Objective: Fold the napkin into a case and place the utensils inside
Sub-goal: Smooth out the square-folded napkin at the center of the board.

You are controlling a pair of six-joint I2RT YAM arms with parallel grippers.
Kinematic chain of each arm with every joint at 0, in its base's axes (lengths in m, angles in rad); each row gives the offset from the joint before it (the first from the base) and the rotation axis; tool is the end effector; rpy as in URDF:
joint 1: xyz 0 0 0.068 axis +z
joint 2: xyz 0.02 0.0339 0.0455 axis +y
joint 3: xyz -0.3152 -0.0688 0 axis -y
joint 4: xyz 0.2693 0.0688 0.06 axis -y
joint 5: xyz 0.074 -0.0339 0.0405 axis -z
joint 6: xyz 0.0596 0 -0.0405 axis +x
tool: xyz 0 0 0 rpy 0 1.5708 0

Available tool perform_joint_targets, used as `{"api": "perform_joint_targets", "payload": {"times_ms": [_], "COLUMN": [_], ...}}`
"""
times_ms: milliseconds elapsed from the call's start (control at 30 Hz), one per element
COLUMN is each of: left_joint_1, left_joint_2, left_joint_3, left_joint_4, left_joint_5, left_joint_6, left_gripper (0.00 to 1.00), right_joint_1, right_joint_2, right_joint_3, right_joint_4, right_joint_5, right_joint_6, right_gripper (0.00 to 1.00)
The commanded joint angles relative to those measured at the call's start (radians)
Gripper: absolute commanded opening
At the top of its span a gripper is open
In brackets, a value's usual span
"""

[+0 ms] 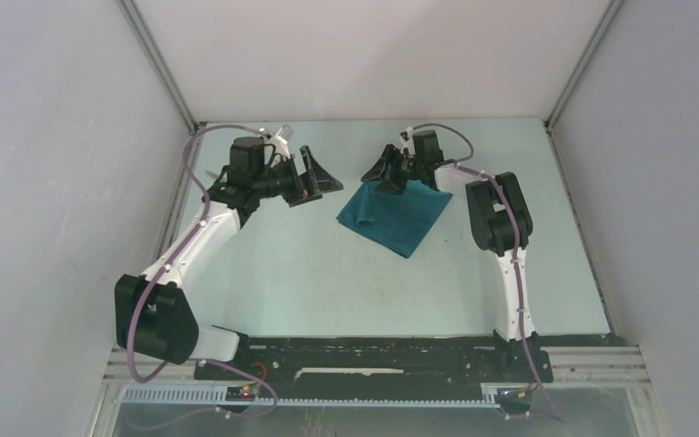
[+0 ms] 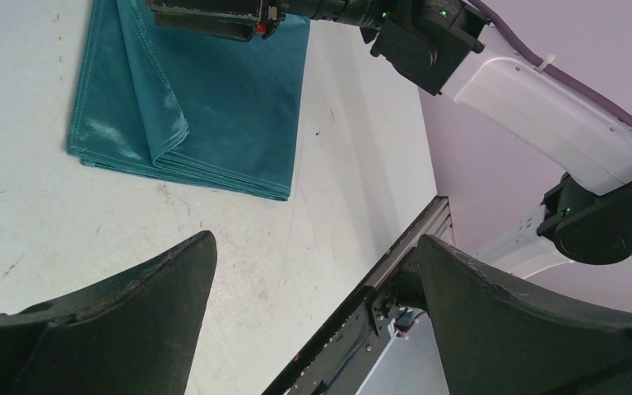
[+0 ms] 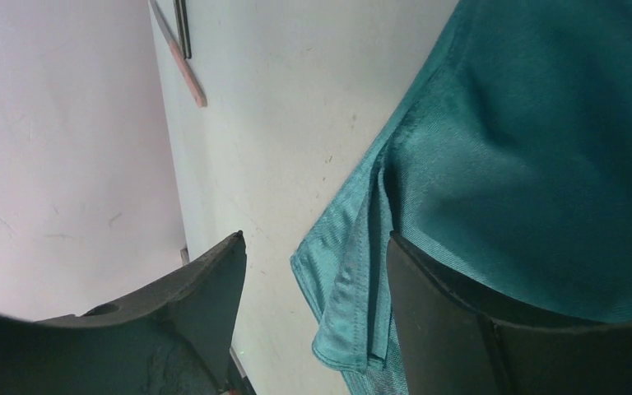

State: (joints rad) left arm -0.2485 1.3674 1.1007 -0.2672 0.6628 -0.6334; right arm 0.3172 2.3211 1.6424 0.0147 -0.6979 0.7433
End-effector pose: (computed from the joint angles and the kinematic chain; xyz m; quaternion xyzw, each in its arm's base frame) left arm 0.3167 -0.1182 0.3475 0.0012 0.8370 -0.4556 0.3031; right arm 0.5357 0.2162 0.1480 0.0322 0.8574 0.4733 0.1996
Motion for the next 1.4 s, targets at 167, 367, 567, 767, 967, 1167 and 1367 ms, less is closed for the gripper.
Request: {"api": "perform_joint_targets", "payload": {"times_ms": [167,367,567,767,967,1167,1367], "left_joint_1": [0.011,0.016,0.018,0.021,0.024,0.025,0.026], "left_joint_2": [-0.011,-0.004,-0.006,-0.008,-0.014,-0.018,-0.019], "left_joint_3": [-0.007,-0.007,-0.008,-0.010,-0.010,-0.011,-0.014], "left_joint_4": [0.040,0.043,0.046,0.048,0.049,0.054,0.054], "left_joint_5": [0.032,0.037,0.041,0.042,0.042,0.046,0.045], "left_joint_6": [-0.014,-0.017,-0.018,-0.020,-0.020,-0.023,-0.022], "left_gripper": [1.00,1.00,1.00,1.00,1.00,1.00,1.00], "right_joint_1": [-0.012,-0.001,0.003,0.032,0.057,0.106,0.125], "right_joint_2": [0.030,0.071,0.072,0.048,0.032,0.054,-0.042], "right_joint_3": [0.064,0.093,0.087,0.073,0.054,0.074,0.051], "right_joint_4": [0.018,0.020,0.028,0.054,0.098,0.161,0.118], "right_joint_5": [-0.014,-0.029,-0.032,-0.045,-0.043,-0.054,-0.030], "right_joint_6": [0.016,0.025,0.025,0.045,0.084,0.169,0.146], "right_gripper": [0.71,0.70,0.71,0.71,0.71,0.71,0.71]}}
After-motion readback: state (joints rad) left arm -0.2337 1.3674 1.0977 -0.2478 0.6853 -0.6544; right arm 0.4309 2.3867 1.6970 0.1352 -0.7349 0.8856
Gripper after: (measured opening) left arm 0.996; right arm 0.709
